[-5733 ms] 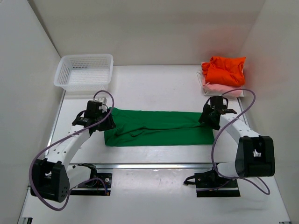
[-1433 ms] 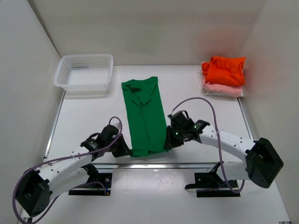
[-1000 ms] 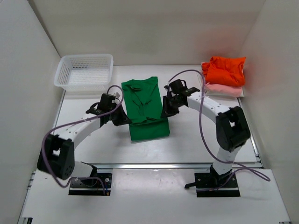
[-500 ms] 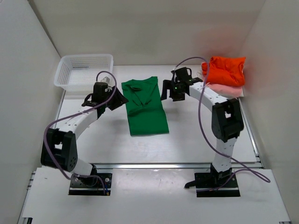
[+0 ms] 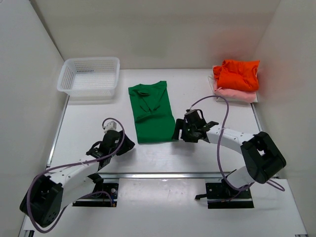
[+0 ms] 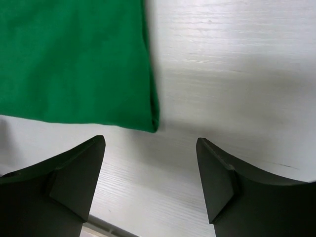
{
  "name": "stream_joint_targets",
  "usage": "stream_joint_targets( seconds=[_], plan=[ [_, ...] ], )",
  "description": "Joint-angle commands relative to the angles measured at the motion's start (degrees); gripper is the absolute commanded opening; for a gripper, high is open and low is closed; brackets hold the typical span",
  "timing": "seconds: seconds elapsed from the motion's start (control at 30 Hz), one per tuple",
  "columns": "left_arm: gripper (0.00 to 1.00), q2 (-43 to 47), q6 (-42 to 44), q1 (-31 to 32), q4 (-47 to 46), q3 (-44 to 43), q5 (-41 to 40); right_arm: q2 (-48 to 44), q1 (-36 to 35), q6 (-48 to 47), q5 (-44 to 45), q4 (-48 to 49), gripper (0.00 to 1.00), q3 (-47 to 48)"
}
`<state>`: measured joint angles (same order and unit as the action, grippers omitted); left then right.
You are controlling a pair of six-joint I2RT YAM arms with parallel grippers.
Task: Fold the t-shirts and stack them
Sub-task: Fold the folded rectangular tshirt in 1/3 of the way, then grab one side of the 2/3 rectangular tshirt with both arms
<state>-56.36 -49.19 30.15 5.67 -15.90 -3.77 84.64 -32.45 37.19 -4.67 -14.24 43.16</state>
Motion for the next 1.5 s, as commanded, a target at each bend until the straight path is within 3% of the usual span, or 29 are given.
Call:
stream_joint_targets(
  seconds=[0.0,0.13,0.53,0.6,0.63,0.67,0.7,0.73,0.77,0.8,0.9,1.03,1.13,1.23,1.33,1.47],
  plan=[
    [0.59,3.71,-4.33,-0.44,-9.53,1.13,-8.44,-0.36,-1.30,6.40,3.35,7.03,0.72,-2.37],
    [0.58,0.21,-5.47,0.26,-13.66,0.96,-8.01,2.19,-1.92,6.76,3.00,8.08,0.70,-1.94],
    [0.58,-12.64,-11.26,8.33,-20.34,-2.73,-9.32,5.62,-5.60,10.18,3.17,8.27,0.49,-3.16],
    [0.57,-13.95,-12.86,8.87,-22.63,-2.03,-9.85,6.50,-6.05,10.18,2.82,9.23,0.26,-3.52],
    [0.52,-15.17,-13.82,8.78,-23.16,-2.20,-10.03,6.94,-6.05,10.18,2.73,8.79,0.13,-3.52],
    [0.40,-16.92,-13.48,8.96,-23.51,-2.81,-8.81,7.29,-6.22,10.18,2.73,8.27,0.00,-3.43],
    [0.20,-17.90,-13.13,8.70,-23.51,-3.34,-8.80,7.38,-6.57,10.10,2.91,7.92,0.00,-3.43],
    [0.08,-18.95,-13.04,8.96,-23.51,-3.43,-7.49,7.21,-7.01,10.10,3.34,6.69,0.00,-3.34],
    [0.00,-18.62,-13.21,8.96,-22.73,-3.09,-6.87,6.77,-7.02,9.92,3.44,5.99,0.00,-3.26],
    [0.00,-18.00,-13.39,9.39,-21.24,-2.65,-6.95,6.07,-7.10,9.40,3.61,5.54,0.00,-3.60],
    [0.00,-11.86,-14.35,10.54,-15.19,0.85,-6.52,3.00,-7.02,8.51,2.30,3.52,0.00,-4.66],
    [0.00,4.39,-16.11,9.75,-5.96,7.71,-4.23,-1.75,-8.94,6.67,0.45,-0.78,0.00,-6.33],
    [0.00,24.30,-19.00,8.35,6.94,12.63,-2.83,-6.05,-12.19,7.45,0.18,-3.68,0.00,-9.22],
    [0.00,37.95,-18.49,5.54,17.40,14.84,0.86,-10.71,-15.54,9.74,-0.52,-4.30,0.00,-11.60],
    [0.00,41.50,-16.48,5.27,22.18,13.18,2.71,-13.61,-18.35,11.06,-0.87,-6.32,0.01,-11.69],
    [0.00,38.01,-14.98,5.10,19.39,8.63,1.75,-15.21,-18.36,9.40,-1.13,-10.10,0.00,-7.05]
  ],
)
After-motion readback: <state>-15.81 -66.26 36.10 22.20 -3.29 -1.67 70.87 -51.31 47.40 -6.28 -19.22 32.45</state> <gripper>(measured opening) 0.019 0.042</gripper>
